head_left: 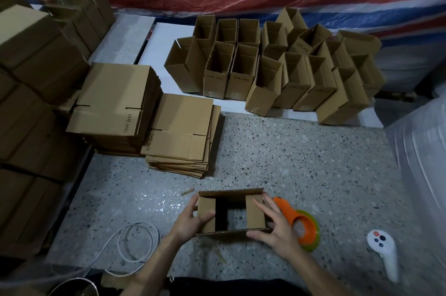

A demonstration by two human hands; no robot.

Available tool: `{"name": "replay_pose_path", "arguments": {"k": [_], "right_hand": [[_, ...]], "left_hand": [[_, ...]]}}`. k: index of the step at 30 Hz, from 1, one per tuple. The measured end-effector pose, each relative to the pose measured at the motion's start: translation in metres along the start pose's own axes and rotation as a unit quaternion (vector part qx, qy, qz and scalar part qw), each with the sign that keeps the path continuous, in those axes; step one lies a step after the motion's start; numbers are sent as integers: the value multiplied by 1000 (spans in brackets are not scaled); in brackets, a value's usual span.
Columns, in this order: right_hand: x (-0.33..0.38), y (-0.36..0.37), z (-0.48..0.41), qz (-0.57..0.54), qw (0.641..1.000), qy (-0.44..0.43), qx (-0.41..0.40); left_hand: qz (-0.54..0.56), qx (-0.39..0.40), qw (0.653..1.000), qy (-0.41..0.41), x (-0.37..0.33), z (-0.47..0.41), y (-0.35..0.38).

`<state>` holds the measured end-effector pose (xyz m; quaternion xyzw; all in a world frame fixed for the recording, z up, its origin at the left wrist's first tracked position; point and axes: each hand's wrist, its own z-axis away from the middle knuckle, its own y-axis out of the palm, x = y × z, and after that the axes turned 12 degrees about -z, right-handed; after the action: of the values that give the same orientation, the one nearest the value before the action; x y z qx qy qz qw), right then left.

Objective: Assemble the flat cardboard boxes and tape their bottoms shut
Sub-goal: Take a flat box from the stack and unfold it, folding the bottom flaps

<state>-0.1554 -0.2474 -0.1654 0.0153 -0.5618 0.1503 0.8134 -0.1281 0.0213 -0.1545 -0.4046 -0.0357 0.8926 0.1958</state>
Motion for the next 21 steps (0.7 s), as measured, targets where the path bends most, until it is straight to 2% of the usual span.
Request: {"name": "replay_pose_path", "arguments": {"k": [6, 10, 13, 17, 21], "right_hand": [[-1, 4, 1, -31, 999, 6, -35], [4, 12, -6, -45, 993, 7, -110], [12, 18, -11, -54, 991, 24, -121], [22, 20, -13, -12, 995, -2, -96], [29, 18, -16, 43, 996, -19, -80]], "left_hand": [[-10, 11, 1000, -10, 5, -4, 0], [-5, 34, 998, -61, 5, -4, -7], [15, 72, 994, -79, 16, 0, -20], [7, 95, 995, -9, 21, 4, -17], [-17, 21, 994, 105, 24, 4, -10]]}}
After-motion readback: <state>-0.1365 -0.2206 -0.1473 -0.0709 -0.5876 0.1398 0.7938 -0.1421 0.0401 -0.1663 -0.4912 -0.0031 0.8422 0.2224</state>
